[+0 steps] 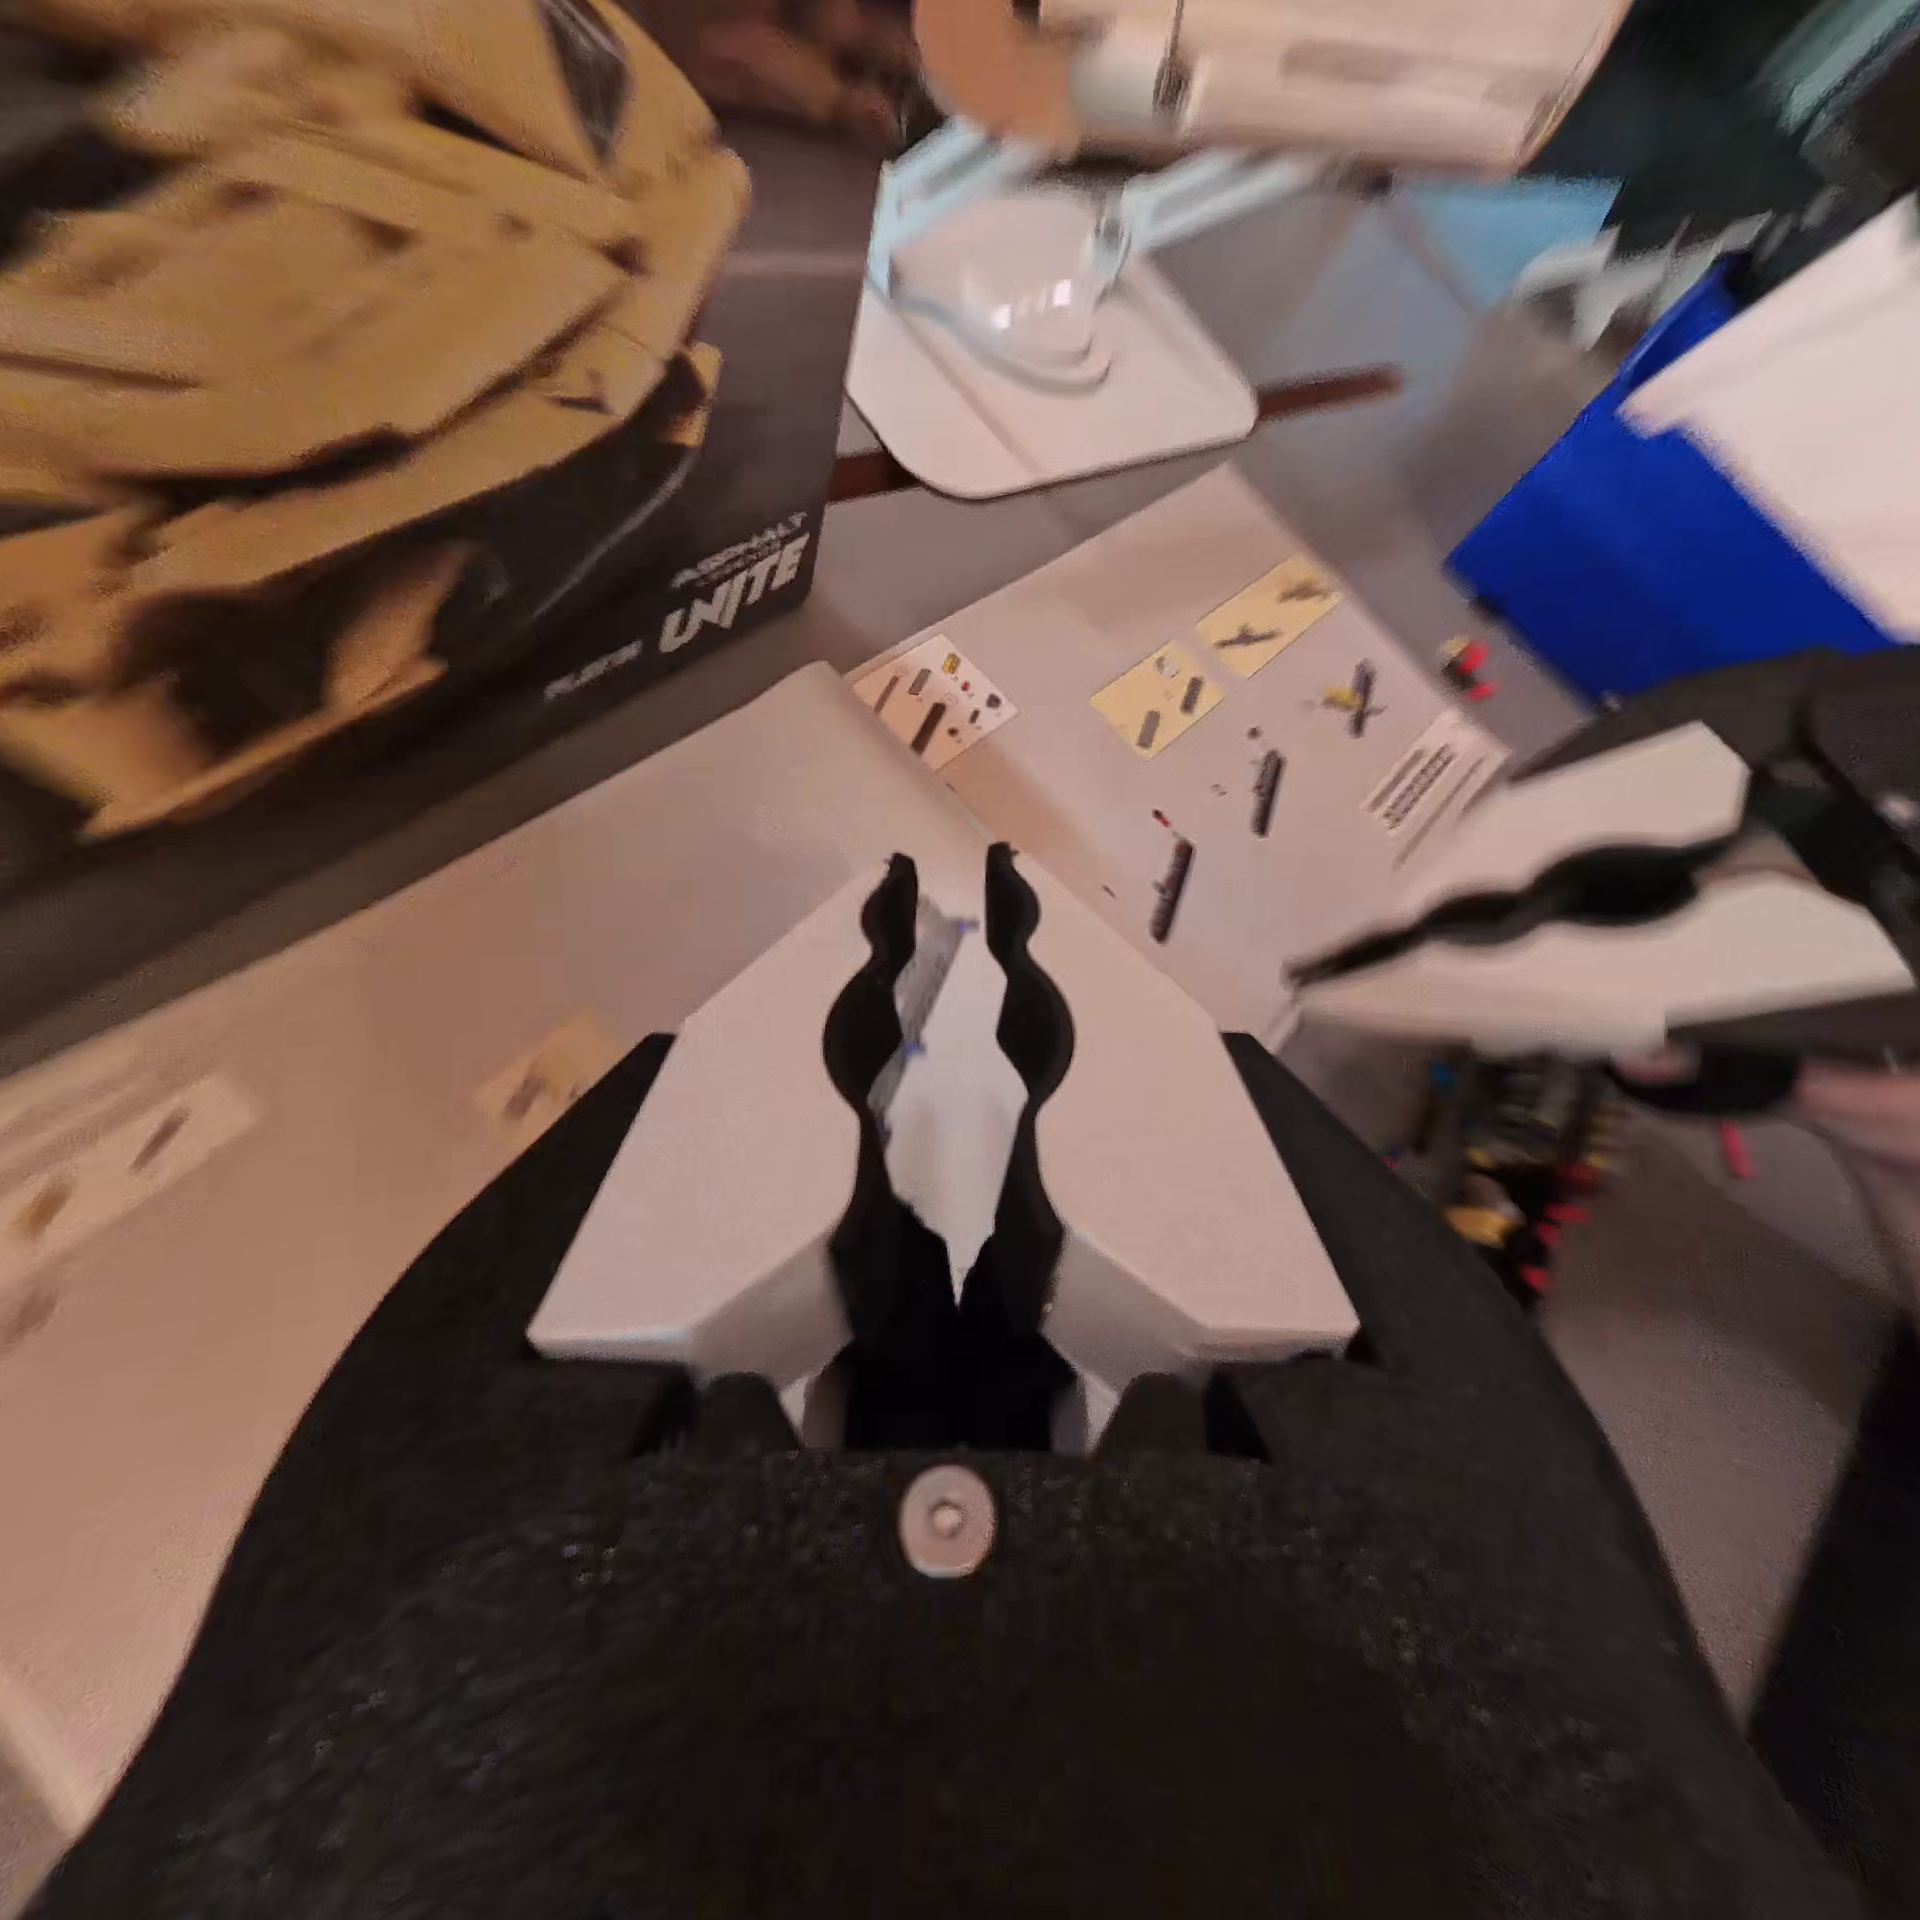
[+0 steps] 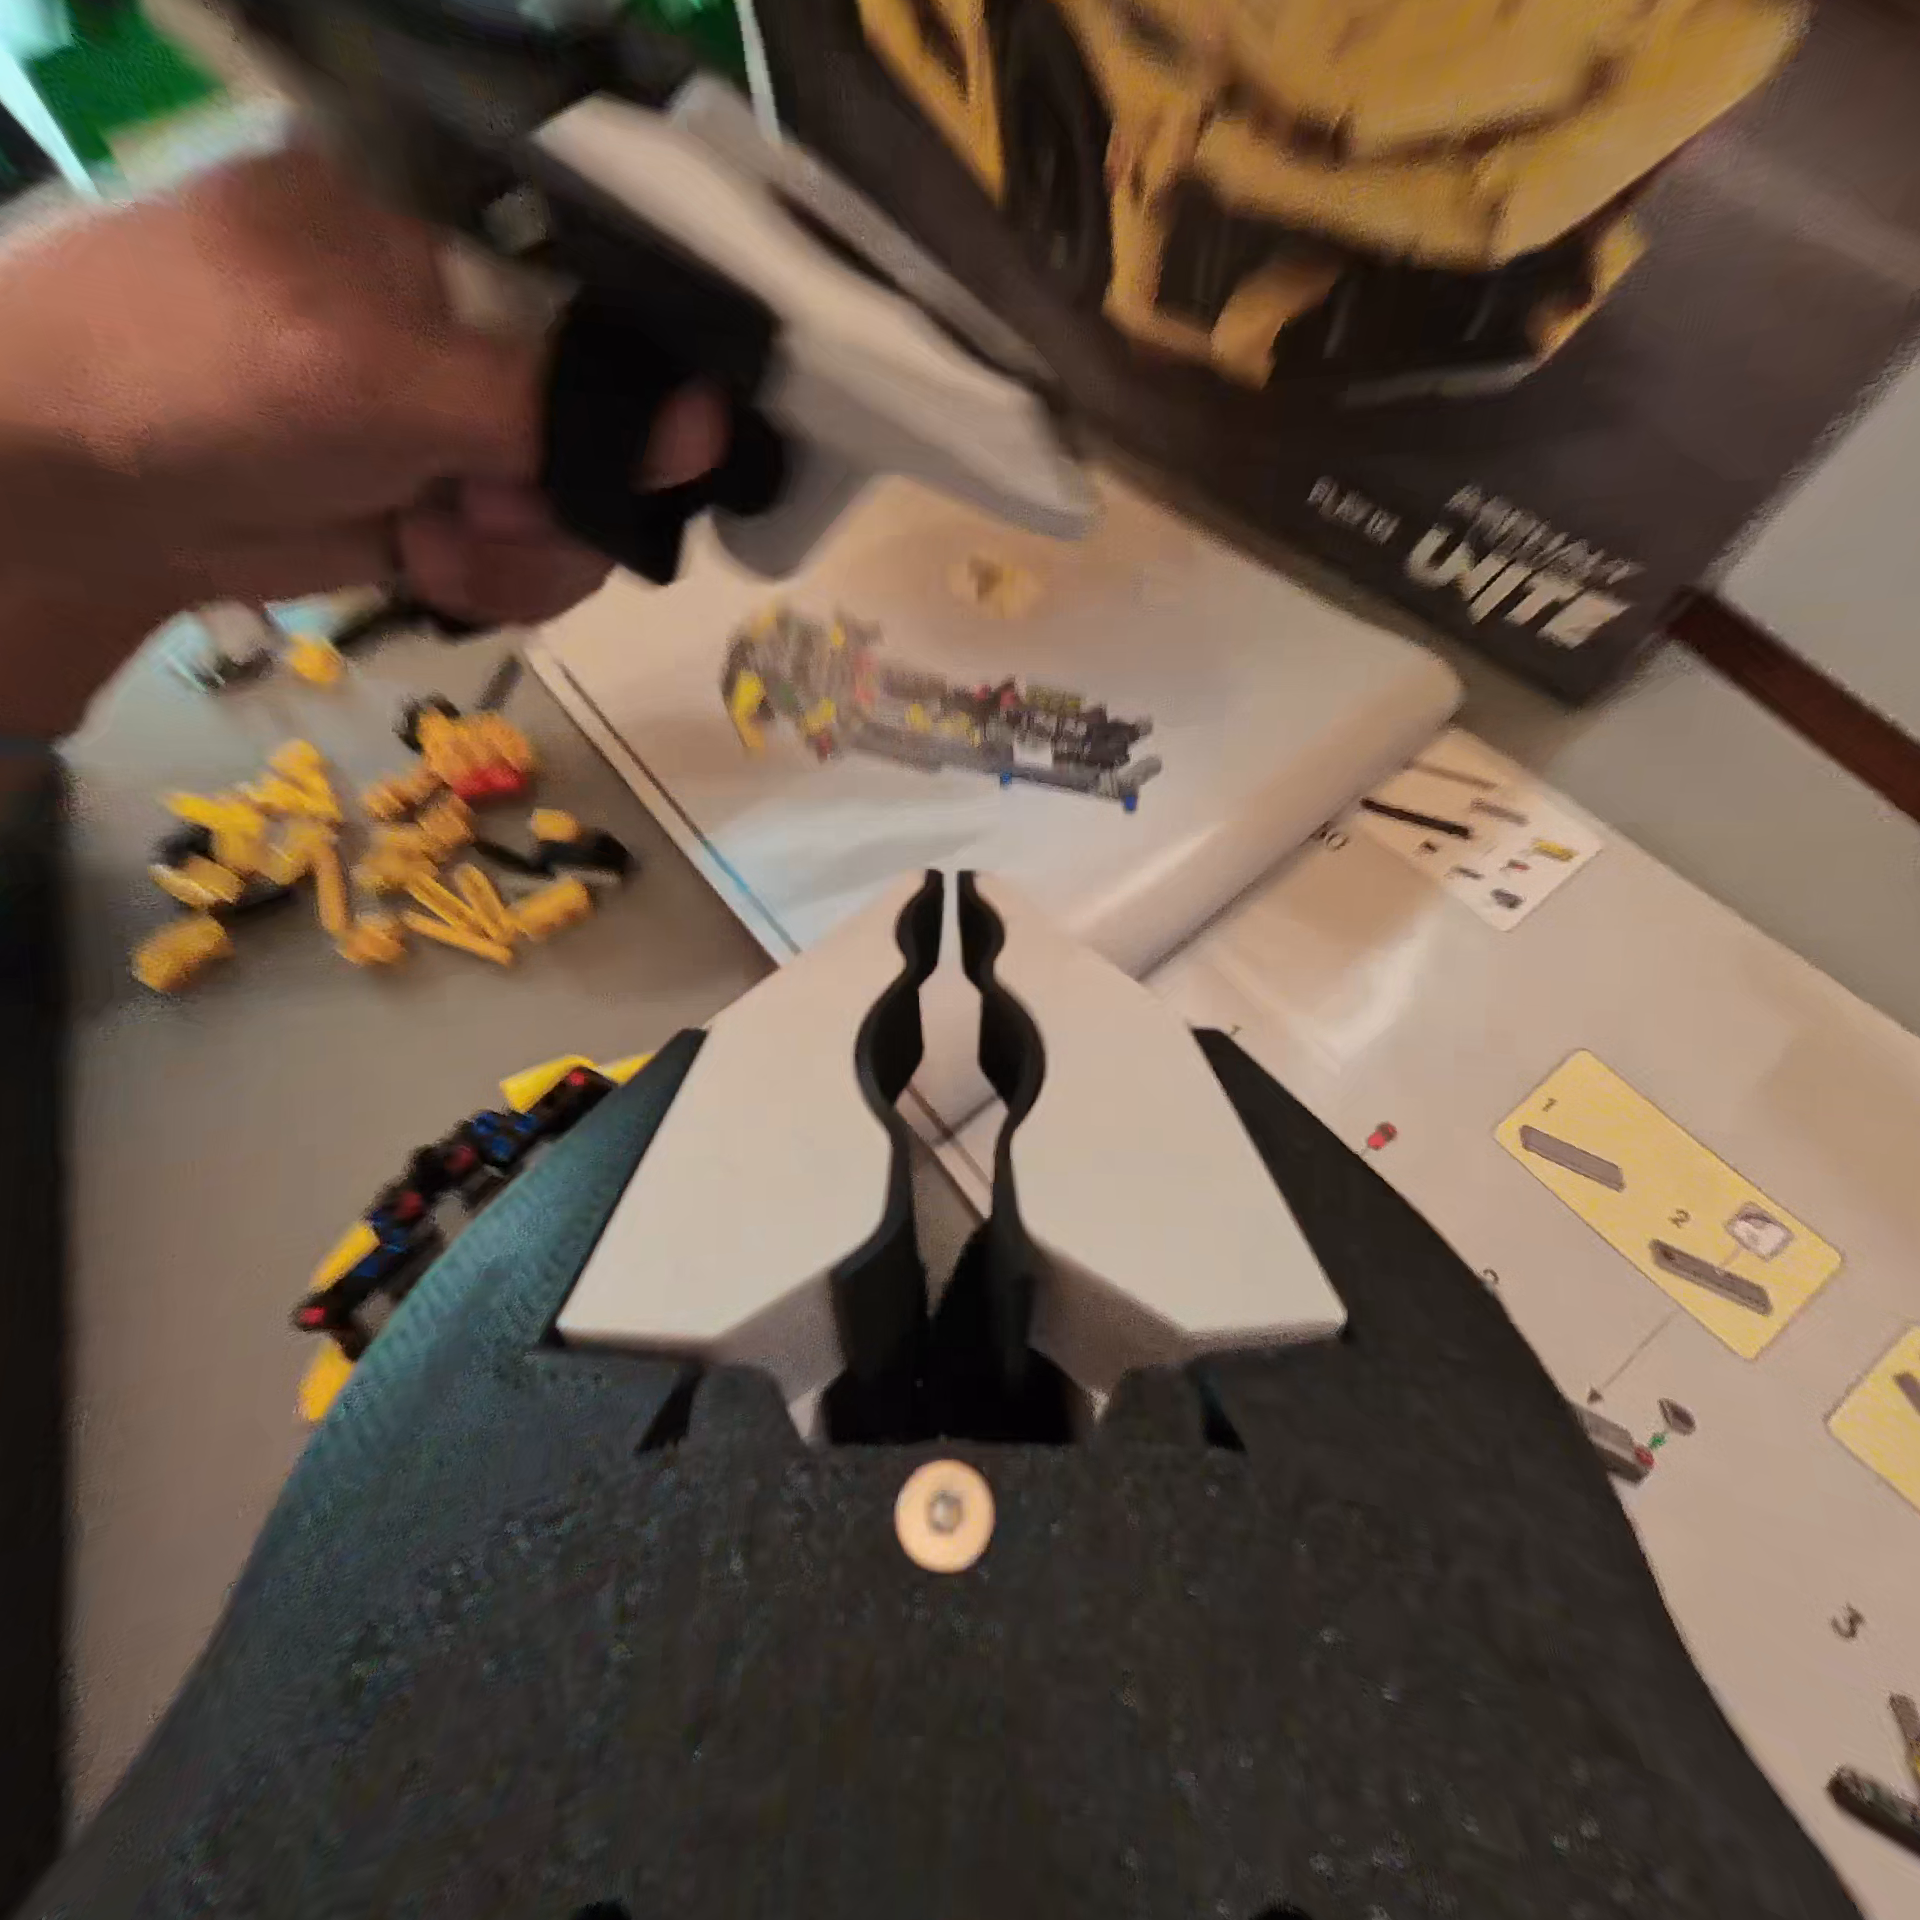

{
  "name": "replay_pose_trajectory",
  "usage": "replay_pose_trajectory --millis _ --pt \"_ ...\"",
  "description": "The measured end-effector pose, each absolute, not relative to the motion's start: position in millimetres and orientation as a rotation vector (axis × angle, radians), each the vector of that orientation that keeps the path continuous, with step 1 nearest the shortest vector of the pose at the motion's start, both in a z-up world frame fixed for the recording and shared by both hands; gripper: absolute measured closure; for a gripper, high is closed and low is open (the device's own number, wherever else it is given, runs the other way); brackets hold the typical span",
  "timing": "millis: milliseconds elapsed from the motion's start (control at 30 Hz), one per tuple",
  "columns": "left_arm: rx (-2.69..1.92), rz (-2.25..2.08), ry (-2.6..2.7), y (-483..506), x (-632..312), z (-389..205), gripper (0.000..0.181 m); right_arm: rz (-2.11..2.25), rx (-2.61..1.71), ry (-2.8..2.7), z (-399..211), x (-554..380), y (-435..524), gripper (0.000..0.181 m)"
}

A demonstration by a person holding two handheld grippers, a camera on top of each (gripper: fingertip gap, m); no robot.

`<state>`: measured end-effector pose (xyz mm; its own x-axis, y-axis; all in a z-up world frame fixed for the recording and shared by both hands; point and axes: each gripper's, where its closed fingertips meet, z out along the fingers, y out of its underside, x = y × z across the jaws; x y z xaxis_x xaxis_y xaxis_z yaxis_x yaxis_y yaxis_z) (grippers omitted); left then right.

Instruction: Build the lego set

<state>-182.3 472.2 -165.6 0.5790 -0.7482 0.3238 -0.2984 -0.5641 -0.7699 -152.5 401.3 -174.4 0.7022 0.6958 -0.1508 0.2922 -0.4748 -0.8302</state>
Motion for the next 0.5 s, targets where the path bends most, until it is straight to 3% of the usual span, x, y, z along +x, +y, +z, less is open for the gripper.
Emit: replay_pose_trajectory --millis 200,500 --pt "-2.087 -1.103 0.429 422.7 -292.5 -143.5 0.18 0.661 -1.959 -0.553 -148.2 -123.6 378.2 0.181" --pt "-2.025 -1.308 0.266 402.7 -313.1 -148.1 0.181 0.562 -1.968 -0.746 -166.3 -156.1 367.1 0.181"
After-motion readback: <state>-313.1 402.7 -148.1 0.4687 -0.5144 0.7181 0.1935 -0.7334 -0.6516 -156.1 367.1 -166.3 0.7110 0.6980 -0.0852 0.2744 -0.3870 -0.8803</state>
